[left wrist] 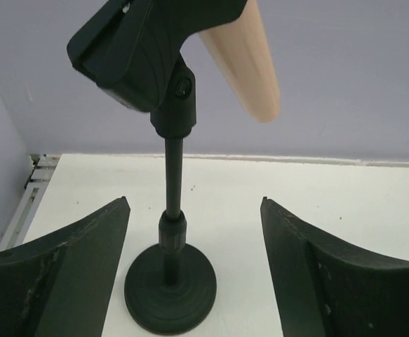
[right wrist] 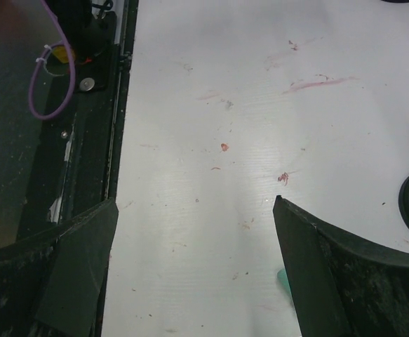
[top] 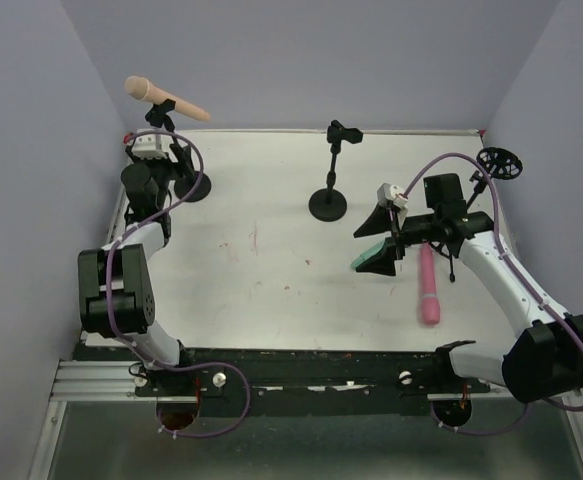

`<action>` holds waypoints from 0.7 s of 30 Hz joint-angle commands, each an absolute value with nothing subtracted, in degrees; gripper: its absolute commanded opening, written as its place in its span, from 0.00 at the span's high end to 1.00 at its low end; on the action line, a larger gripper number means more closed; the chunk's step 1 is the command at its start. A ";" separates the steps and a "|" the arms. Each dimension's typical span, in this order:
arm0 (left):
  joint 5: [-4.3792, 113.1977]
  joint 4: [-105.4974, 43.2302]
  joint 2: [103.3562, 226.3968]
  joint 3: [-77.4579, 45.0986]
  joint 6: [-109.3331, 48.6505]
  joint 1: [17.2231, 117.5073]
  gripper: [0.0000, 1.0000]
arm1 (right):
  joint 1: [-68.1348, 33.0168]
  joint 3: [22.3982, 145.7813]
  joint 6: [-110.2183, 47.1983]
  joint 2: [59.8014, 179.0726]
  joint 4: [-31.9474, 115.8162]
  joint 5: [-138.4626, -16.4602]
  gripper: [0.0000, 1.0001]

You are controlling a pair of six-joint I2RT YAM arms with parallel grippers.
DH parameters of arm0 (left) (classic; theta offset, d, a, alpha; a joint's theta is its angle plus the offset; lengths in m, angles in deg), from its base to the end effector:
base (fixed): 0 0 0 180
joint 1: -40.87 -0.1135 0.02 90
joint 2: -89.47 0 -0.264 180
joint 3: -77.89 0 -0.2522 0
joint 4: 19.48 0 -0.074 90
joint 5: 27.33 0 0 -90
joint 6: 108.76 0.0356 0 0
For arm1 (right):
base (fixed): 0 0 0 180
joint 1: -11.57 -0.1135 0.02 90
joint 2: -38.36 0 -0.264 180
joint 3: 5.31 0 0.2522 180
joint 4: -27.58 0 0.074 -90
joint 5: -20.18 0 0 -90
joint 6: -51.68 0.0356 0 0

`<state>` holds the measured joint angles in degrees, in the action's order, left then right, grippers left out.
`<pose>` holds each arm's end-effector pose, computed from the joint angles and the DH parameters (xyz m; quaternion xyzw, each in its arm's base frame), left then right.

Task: Attach the microphones to the stand

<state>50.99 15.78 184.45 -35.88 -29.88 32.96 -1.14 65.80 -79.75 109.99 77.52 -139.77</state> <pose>0.3696 0.0441 0.2675 -0.0346 0.6658 -0.0885 0.7401 0.2305 0.0863 0.2953 -0.5236 0.5984 0.4538 0.4023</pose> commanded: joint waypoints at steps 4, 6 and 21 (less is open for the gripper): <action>48.17 14.76 174.56 -46.94 -32.38 32.52 0.03 | -0.65 64.35 -83.93 108.93 78.60 -138.38 0.00; 48.69 12.48 171.31 -49.49 -32.82 32.51 0.02 | -0.56 64.27 -84.90 108.50 79.13 -138.03 0.00; 28.16 -9.68 152.31 -46.51 -50.91 32.25 0.01 | 0.58 56.62 -78.76 104.54 67.09 -135.13 0.00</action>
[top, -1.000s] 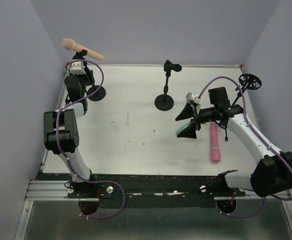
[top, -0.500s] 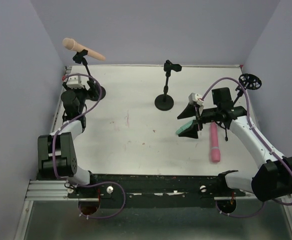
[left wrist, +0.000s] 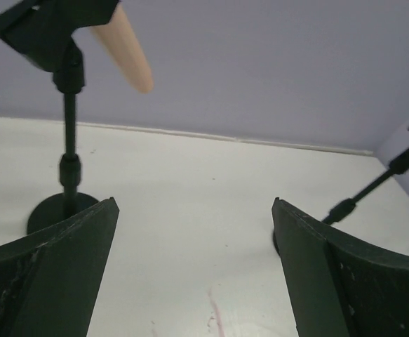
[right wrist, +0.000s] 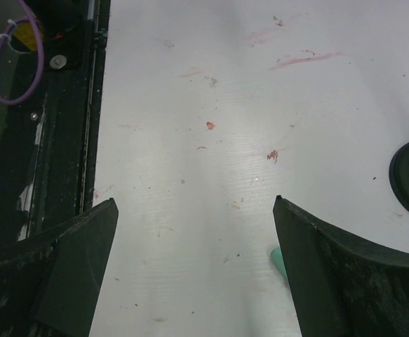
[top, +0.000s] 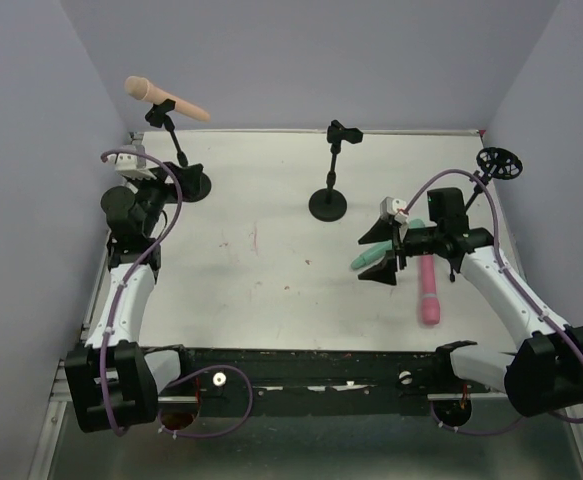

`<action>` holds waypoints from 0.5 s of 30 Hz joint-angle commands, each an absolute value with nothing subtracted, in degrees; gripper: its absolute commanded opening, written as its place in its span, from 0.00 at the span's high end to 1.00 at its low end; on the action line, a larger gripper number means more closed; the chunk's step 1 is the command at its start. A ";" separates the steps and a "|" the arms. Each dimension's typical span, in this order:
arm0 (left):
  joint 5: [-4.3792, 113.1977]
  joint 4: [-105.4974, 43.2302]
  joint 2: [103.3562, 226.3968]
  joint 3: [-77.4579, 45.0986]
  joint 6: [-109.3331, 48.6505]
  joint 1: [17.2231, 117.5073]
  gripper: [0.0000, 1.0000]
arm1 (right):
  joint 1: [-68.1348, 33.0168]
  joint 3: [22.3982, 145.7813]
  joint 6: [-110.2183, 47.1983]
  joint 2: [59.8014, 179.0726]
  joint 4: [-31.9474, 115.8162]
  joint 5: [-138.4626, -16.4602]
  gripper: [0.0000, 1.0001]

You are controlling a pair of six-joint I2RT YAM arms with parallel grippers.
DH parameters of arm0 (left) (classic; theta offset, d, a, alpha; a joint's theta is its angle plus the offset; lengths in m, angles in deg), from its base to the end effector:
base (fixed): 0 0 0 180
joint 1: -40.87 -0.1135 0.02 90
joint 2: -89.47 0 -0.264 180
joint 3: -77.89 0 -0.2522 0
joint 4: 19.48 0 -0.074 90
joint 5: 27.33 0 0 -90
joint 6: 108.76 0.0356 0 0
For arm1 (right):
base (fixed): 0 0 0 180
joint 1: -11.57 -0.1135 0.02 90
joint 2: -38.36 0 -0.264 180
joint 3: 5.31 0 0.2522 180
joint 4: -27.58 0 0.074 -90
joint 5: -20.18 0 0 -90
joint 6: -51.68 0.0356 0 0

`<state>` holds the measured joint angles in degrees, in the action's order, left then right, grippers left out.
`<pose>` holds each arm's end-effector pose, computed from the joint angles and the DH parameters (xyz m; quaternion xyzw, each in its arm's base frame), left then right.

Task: Attach the microphones to the stand

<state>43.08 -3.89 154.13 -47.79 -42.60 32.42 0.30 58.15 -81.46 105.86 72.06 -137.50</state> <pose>0.2611 0.0267 0.3167 -0.0640 0.6729 -0.2111 0.7061 0.2177 0.0770 0.2741 -0.5305 0.6007 0.4200 0.4258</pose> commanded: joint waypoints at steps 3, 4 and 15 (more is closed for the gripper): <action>22.60 -12.65 151.44 -45.64 -52.43 34.53 0.02 | 0.58 60.12 -73.84 104.36 68.40 -132.32 0.00; 22.94 -15.02 150.48 -45.11 -51.47 35.67 0.02 | 0.58 62.22 -74.09 104.54 70.85 -131.27 0.00; 27.95 -29.37 139.05 -44.49 -36.87 50.26 0.01 | 0.67 80.70 -66.57 104.02 88.82 -119.83 0.00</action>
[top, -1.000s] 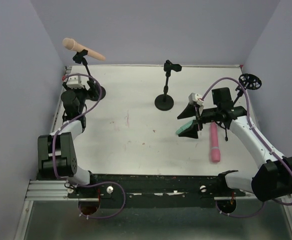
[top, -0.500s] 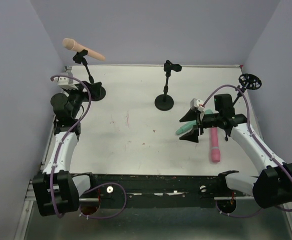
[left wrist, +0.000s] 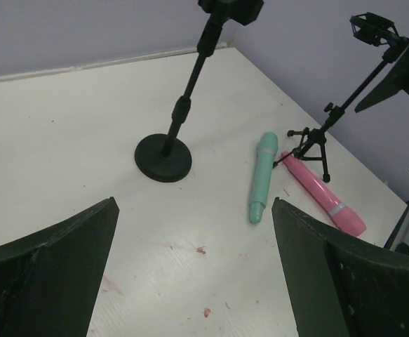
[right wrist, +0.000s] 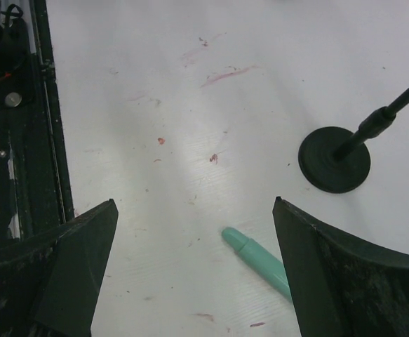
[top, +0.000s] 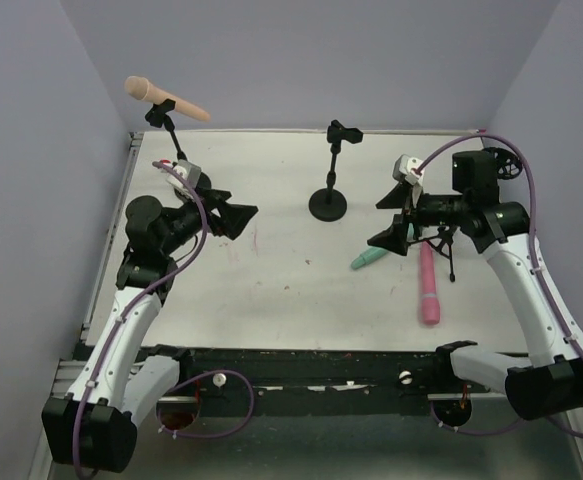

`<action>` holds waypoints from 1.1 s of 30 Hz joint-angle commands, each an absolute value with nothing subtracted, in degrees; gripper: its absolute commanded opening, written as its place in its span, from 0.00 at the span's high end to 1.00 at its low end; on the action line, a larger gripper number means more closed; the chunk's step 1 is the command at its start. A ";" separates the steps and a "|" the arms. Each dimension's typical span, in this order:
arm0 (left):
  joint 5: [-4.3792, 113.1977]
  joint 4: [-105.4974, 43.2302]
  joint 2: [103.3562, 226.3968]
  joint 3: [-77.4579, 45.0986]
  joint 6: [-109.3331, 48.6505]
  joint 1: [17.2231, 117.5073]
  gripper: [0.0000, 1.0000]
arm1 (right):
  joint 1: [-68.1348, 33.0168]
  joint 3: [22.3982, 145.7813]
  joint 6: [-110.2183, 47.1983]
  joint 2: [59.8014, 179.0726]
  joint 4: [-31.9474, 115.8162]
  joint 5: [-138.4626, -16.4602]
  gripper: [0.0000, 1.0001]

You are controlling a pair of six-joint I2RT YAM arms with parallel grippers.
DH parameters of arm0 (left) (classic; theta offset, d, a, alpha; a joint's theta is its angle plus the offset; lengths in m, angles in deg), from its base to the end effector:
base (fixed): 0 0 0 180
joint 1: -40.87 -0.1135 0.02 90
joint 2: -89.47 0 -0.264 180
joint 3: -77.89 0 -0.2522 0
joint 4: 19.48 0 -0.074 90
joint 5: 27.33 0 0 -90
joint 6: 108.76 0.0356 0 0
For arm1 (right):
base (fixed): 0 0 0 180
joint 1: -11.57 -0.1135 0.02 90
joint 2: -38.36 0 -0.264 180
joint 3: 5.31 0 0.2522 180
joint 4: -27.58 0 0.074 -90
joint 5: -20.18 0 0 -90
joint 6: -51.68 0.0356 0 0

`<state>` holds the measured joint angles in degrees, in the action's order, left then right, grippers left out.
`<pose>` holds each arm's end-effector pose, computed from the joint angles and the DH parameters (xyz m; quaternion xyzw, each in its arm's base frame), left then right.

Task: Attach the microphones to the stand

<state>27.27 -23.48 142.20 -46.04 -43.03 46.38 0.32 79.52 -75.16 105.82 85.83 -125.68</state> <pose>0.2119 -0.0412 0.3371 0.1005 0.7033 -0.3811 0.5917 0.2204 0.0739 0.3711 -0.5052 0.6545 0.3341 0.4525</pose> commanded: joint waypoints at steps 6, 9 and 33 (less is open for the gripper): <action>27.26 -30.16 139.13 -44.14 -36.87 53.26 0.02 | 1.64 81.40 -64.42 107.25 85.02 -118.78 0.00; 26.37 -30.78 140.00 -43.79 -36.43 54.22 0.01 | 1.64 83.68 -68.98 110.68 84.76 -120.70 0.00; 31.56 -28.41 136.84 -48.00 -26.24 55.98 0.02 | -1.61 76.14 -47.47 132.22 22.29 -113.15 0.01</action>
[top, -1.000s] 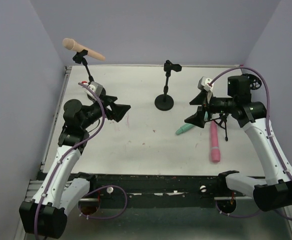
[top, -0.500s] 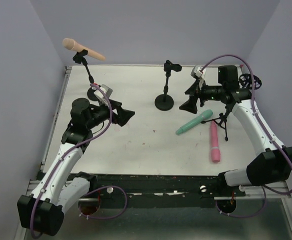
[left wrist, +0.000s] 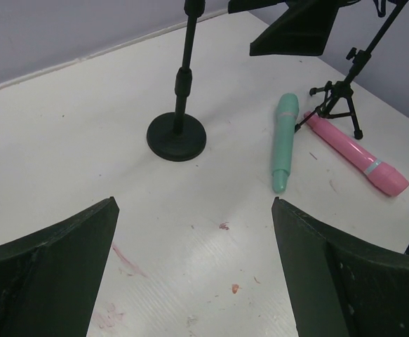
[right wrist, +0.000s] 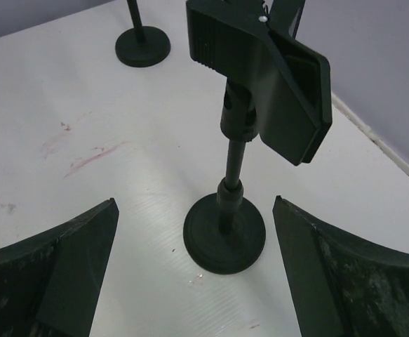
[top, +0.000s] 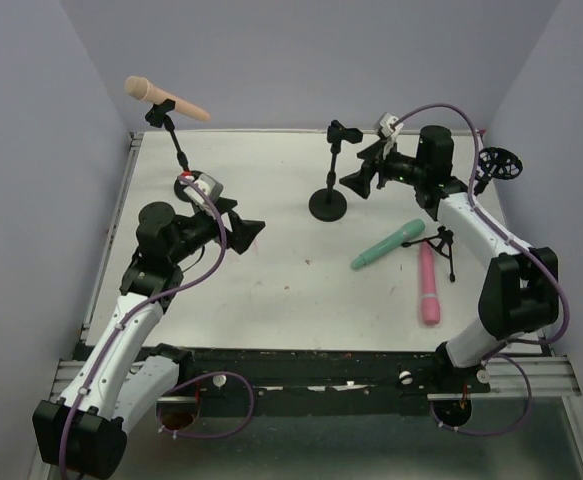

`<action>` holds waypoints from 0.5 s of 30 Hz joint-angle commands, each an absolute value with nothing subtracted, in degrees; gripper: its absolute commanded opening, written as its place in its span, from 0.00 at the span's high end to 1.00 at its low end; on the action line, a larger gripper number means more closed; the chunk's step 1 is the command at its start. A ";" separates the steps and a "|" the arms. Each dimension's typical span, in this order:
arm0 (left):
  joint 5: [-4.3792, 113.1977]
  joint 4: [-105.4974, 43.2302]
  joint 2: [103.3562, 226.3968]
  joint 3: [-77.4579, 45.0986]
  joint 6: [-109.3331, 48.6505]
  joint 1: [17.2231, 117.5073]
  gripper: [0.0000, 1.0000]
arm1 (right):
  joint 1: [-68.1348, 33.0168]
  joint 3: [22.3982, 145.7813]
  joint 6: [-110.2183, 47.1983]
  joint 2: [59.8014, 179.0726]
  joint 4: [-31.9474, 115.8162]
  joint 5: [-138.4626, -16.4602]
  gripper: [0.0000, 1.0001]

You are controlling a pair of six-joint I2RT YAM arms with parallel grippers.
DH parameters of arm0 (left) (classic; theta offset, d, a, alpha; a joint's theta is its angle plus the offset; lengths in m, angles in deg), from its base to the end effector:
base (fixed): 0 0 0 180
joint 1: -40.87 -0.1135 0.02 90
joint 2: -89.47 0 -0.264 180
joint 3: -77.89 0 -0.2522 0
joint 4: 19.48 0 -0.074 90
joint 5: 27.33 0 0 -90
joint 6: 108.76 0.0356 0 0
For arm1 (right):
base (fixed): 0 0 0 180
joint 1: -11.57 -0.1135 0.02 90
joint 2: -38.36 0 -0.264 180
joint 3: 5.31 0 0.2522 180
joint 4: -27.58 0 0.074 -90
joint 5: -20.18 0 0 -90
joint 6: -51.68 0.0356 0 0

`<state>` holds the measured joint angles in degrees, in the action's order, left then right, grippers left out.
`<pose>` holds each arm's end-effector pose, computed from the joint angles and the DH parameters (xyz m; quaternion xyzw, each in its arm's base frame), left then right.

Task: Attach the microphones to the stand

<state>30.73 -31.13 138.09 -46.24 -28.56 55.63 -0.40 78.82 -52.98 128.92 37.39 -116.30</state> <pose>0.1882 -0.0691 0.3354 0.2173 0.6967 -0.3362 0.5953 0.3544 0.1015 0.3217 -0.3997 0.6607 0.3026 0.5587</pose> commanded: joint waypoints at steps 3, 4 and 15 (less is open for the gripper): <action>31.29 -27.26 136.84 -48.71 -25.62 55.98 0.02 | -2.06 74.99 -44.49 134.76 16.75 -113.32 0.02; 31.03 -27.09 136.84 -48.88 -25.53 55.98 0.02 | -2.06 74.47 -43.43 135.47 14.38 -113.24 0.02; 28.48 -23.66 137.99 -50.91 -25.18 56.25 0.02 | -2.06 69.98 -39.47 138.73 2.68 -113.24 0.06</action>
<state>30.46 -26.32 137.76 -50.24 -26.36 55.94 -1.97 72.20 -40.85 138.36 10.49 -114.00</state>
